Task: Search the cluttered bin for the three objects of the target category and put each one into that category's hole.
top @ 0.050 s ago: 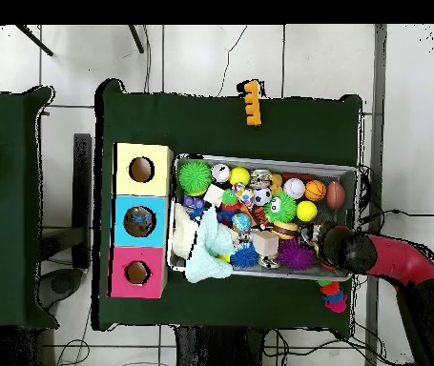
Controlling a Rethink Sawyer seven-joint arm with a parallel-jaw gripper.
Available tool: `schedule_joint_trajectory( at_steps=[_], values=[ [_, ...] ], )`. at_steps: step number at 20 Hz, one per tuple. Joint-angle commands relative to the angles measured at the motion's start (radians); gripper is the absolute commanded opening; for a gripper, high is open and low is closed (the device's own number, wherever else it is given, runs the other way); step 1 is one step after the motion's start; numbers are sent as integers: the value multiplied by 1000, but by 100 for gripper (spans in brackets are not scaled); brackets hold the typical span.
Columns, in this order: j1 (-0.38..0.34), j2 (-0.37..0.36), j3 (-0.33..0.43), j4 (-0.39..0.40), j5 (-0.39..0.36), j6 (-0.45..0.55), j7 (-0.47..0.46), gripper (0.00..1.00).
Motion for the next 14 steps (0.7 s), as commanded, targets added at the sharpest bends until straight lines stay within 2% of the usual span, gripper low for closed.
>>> schedule_joint_trajectory(
  at_steps=[1, 4, 14],
  values=[
    [35, 69, 23, -15, -48, 161, -190, 100],
    [13, 122, 49, -135, -56, 225, -298, 100],
    [-43, 148, 120, -288, -82, 325, -469, 100]
  ],
)
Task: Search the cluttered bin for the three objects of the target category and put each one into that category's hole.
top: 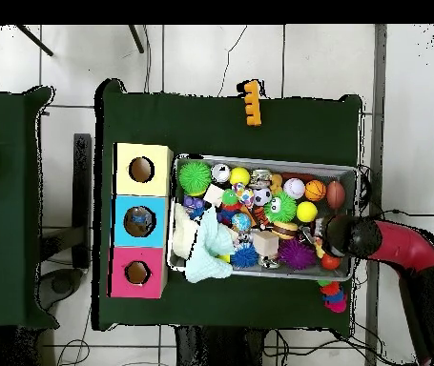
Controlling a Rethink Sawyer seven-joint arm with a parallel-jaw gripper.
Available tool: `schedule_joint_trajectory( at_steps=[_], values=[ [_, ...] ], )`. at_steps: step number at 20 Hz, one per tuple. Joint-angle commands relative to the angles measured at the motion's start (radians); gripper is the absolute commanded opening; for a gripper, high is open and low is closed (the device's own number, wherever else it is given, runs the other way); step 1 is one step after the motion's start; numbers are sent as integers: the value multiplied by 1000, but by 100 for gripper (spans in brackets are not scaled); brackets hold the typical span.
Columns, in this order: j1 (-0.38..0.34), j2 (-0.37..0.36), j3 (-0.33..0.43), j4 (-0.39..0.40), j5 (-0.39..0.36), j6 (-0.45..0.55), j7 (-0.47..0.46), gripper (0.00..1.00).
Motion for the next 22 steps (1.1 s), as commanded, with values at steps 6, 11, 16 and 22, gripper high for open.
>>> schedule_joint_trajectory(
  at_steps=[6, 11, 16, 22],
  values=[
    [-61, 78, 91, -167, -83, 155, -436, 100],
    [-59, 46, 93, -164, -76, 195, -446, 100],
    [-77, -135, 58, 12, -45, 189, -386, 100],
    [-70, -286, 44, 144, 5, 252, -334, 100]
  ],
)
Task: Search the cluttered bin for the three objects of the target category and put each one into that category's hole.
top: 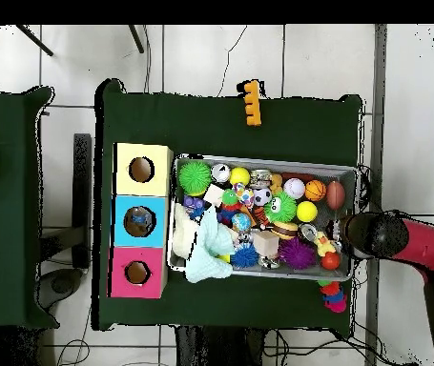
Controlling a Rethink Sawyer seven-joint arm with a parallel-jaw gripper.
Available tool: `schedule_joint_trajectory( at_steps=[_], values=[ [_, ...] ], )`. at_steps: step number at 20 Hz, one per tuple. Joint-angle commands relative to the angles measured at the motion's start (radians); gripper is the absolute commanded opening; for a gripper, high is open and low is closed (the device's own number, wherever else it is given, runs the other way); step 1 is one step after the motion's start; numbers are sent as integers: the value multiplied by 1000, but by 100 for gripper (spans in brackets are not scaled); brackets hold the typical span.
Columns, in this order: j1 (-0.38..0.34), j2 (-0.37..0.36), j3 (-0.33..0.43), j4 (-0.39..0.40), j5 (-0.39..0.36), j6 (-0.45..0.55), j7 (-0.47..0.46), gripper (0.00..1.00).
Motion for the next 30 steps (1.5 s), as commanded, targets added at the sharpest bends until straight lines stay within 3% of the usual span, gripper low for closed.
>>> schedule_joint_trajectory(
  at_steps=[1, 8, 13, 19, 30],
  values=[
    [-16, -187, -6, 129, 5, 126, -219, 100],
    [10, -220, -2, 161, 19, 141, -167, 100],
    [35, -146, 10, 113, 4, 111, -133, 100],
    [46, -149, 3, 105, 2, 99, -117, 100],
    [65, -112, -47, 177, -29, -54, 15, 100]
  ],
)
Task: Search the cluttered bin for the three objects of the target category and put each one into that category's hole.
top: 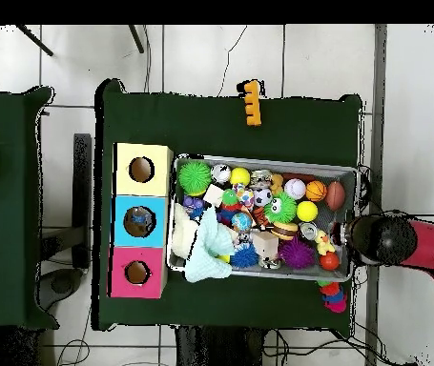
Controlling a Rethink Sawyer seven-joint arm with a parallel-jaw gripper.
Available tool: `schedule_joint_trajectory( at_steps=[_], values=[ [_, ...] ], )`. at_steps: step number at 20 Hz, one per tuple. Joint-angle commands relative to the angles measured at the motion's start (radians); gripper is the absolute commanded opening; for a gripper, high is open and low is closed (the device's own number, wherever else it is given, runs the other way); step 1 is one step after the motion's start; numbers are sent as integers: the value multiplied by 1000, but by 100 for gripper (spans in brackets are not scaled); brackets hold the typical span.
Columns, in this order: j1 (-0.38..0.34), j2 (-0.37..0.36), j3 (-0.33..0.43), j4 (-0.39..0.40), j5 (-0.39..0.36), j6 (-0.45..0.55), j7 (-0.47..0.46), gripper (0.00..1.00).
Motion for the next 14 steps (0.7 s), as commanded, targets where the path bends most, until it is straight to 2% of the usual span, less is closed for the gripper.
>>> schedule_joint_trajectory(
  at_steps=[1, 6, 10, 14],
  values=[
    [23, 54, -28, 90, -35, -82, 18, 100],
    [27, 78, -39, 70, -47, -109, 22, 100],
    [40, 103, -79, 87, -86, -198, 77, 100],
    [77, 118, -104, 77, -68, -221, 101, 100]
  ],
)
